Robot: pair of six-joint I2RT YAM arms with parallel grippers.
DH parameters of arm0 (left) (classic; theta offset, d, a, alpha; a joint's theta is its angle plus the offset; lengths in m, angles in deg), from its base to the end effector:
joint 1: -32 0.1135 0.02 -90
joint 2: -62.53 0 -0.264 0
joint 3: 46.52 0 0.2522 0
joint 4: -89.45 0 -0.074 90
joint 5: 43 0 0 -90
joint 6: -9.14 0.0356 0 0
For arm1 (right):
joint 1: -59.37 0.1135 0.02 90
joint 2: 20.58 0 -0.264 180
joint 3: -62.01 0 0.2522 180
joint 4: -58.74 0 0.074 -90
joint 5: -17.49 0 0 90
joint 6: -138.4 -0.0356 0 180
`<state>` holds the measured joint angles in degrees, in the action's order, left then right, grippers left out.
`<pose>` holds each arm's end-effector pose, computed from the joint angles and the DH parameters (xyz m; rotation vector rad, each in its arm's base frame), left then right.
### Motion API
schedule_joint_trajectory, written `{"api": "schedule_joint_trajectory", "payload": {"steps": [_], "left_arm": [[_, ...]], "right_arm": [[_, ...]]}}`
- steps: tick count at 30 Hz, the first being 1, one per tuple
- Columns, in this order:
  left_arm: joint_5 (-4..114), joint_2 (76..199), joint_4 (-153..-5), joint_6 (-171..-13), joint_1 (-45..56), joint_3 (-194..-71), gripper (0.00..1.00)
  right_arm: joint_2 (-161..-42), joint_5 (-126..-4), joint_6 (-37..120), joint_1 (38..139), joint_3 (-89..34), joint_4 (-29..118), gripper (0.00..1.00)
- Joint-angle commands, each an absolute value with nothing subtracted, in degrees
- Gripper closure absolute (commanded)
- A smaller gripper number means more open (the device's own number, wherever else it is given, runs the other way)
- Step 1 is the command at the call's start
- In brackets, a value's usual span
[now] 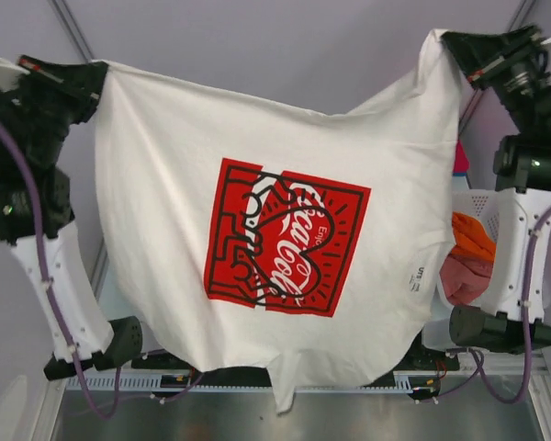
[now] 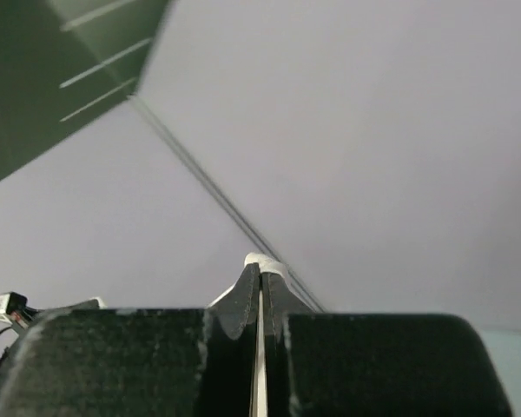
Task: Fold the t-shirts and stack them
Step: Flatten the tshirt out
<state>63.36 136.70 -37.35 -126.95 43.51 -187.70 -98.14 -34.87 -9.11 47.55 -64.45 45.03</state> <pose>0.1505 0.0204 0.6255 -0.4338 1.3033 -0.6977 0.2124 -0.0222 0.6202 0.0271 1.1536 1.0249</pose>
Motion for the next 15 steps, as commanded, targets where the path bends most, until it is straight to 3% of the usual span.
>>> {"api": "schedule_joint_trajectory", "payload": {"steps": [1, 7, 10, 15], "left_arm": [[61.5, 141.18, -33.37, -127.01, 42.99, -176.36, 1.0], [67.21, 146.19, -53.12, -126.56, 41.76, -146.13, 1.0], [68.54, 154.96, -58.5, -125.34, 41.76, -141.5, 1.0], [70.29, 172.35, -64.39, -124.02, 40.97, -144.39, 1.0]], "right_arm": [[-100.3, -37.88, -3.9, 50.04, -55.66, 44.17, 1.0], [-108.02, -40.35, 4.61, 52.77, -45.46, 46.45, 1.0], [-115.31, -41.4, 8.13, 52.95, -44.3, 46.91, 1.0], [-128.93, -42.89, 9.03, 54.09, -50.7, 46.83, 1.0]]}}
